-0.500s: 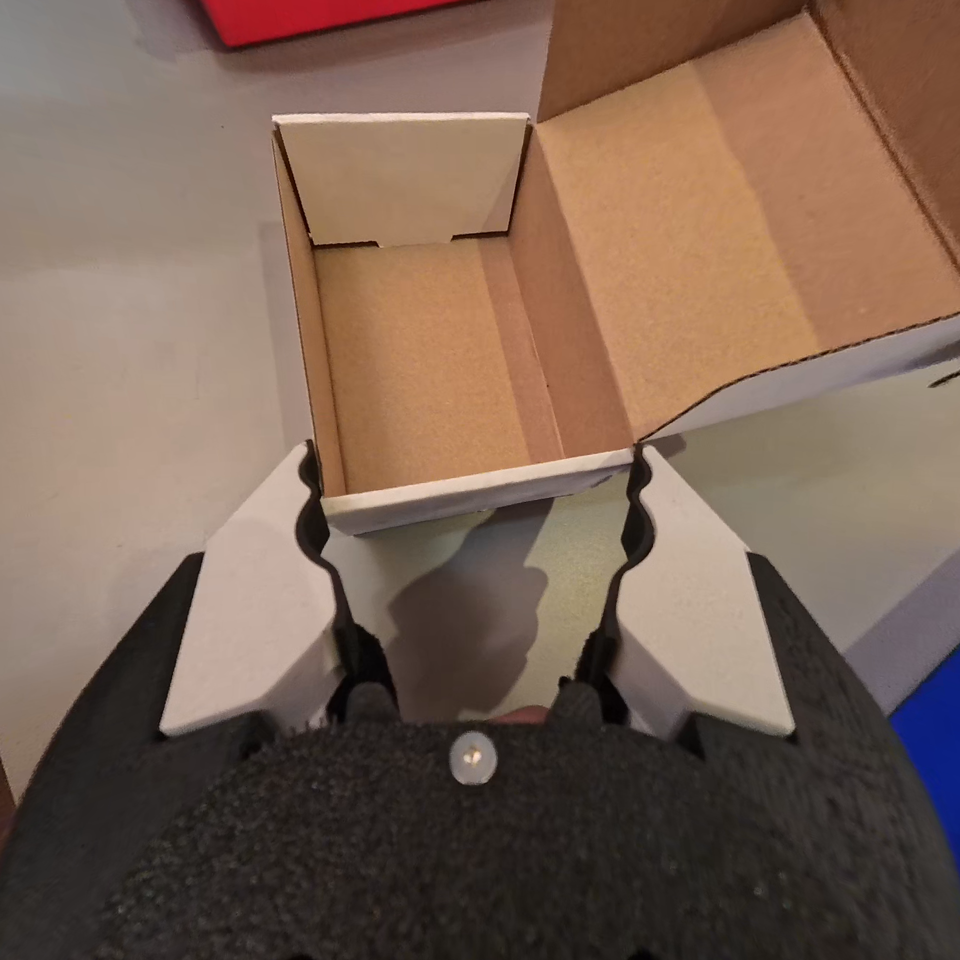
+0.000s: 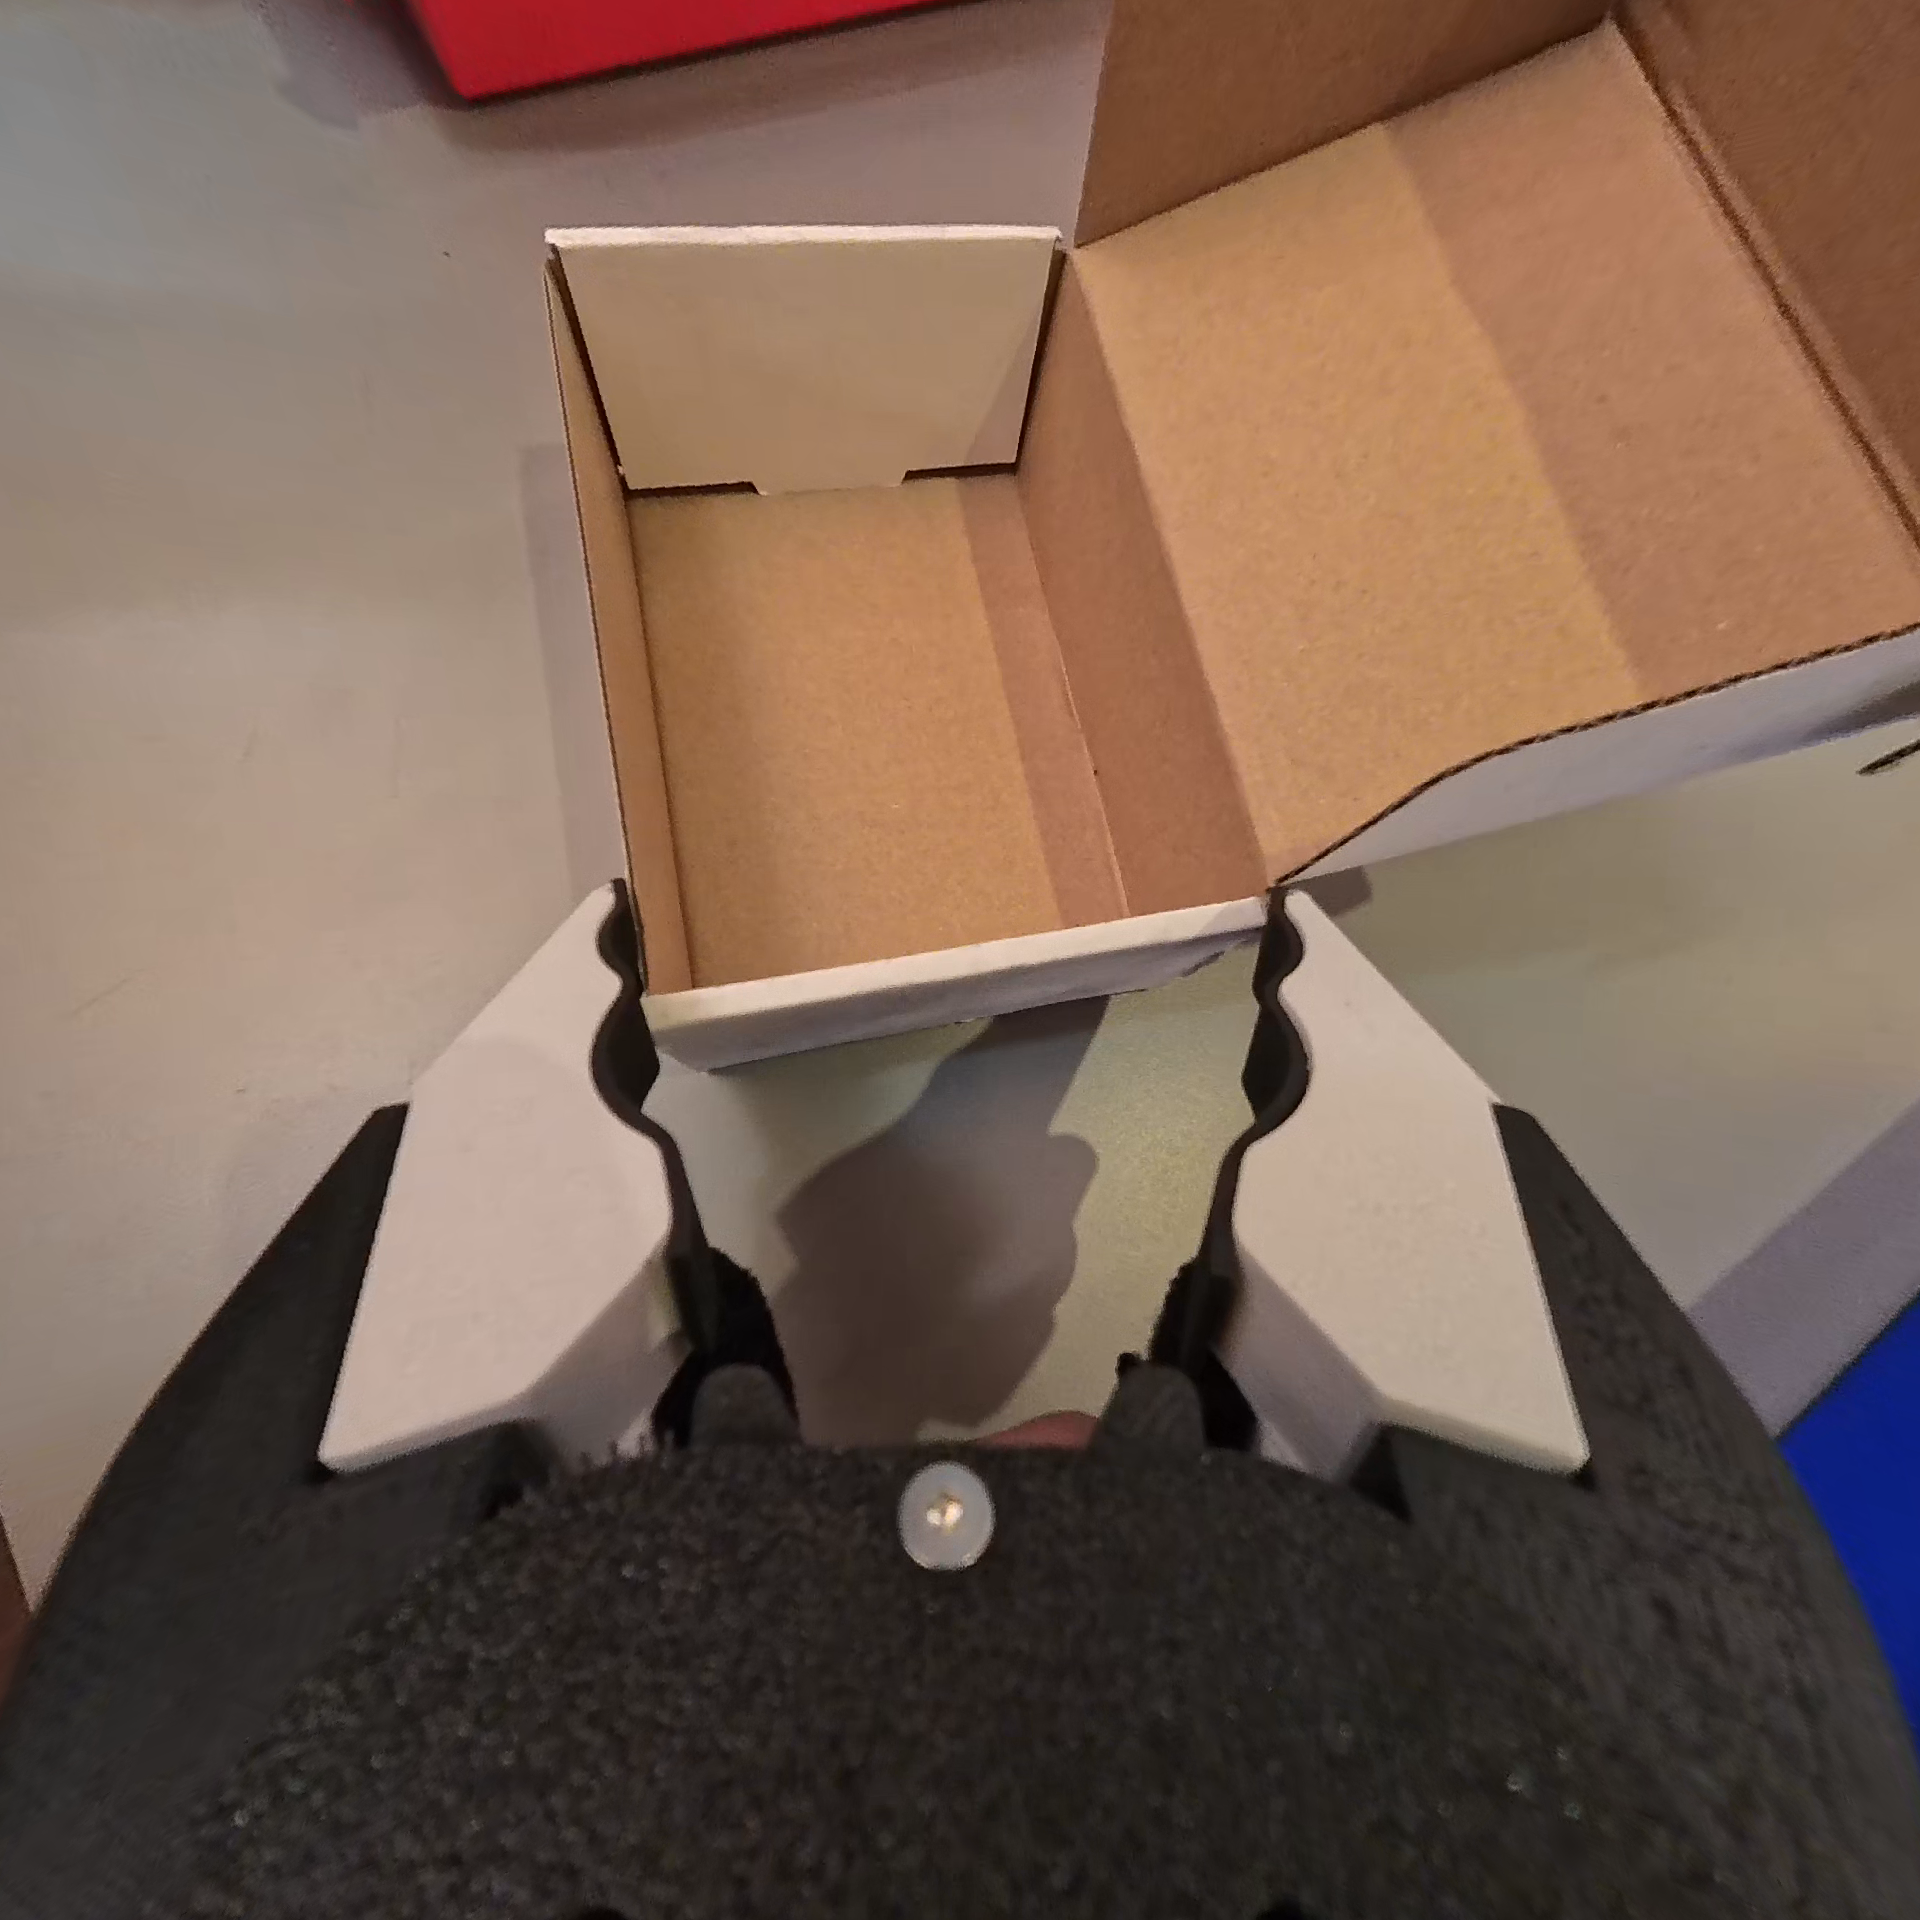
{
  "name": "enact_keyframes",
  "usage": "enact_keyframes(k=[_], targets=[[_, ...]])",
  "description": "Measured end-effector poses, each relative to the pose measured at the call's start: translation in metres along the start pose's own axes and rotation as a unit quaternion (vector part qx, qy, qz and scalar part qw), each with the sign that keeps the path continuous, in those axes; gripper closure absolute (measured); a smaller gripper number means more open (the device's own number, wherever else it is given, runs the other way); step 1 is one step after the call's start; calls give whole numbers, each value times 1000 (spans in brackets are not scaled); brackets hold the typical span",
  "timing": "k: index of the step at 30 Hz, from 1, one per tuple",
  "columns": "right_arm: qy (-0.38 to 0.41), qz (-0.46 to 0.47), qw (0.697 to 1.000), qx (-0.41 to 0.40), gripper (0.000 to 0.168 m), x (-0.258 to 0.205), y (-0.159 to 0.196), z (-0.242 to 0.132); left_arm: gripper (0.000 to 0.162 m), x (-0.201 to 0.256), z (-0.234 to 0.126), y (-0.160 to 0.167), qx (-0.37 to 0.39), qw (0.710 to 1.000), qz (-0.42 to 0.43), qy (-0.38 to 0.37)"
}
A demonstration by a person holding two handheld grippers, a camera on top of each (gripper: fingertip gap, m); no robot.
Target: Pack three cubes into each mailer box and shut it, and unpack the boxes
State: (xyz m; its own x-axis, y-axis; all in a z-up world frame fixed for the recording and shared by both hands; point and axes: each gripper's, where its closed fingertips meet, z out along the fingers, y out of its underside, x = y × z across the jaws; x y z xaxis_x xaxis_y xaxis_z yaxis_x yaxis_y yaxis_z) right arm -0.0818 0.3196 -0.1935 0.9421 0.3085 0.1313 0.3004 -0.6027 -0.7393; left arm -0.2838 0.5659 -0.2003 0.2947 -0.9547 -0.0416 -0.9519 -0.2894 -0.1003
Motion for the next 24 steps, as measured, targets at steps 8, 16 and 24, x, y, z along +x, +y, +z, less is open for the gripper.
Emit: enact_keyframes(k=[8, 16, 24], targets=[[0, 2, 1000, -1, 52, 0, 0, 0, 122, -5, -12, 0, 25, 1000, 14, 7], [-1, -4, 1000, -3, 52, 0, 0, 0, 123, 89, -150, -34, 249, 925, 281, 48], [-10, -23, 1000, -7, 52, -4, 2, -2, 123, 229, -49, -79, 131, 869, 471, 81]])
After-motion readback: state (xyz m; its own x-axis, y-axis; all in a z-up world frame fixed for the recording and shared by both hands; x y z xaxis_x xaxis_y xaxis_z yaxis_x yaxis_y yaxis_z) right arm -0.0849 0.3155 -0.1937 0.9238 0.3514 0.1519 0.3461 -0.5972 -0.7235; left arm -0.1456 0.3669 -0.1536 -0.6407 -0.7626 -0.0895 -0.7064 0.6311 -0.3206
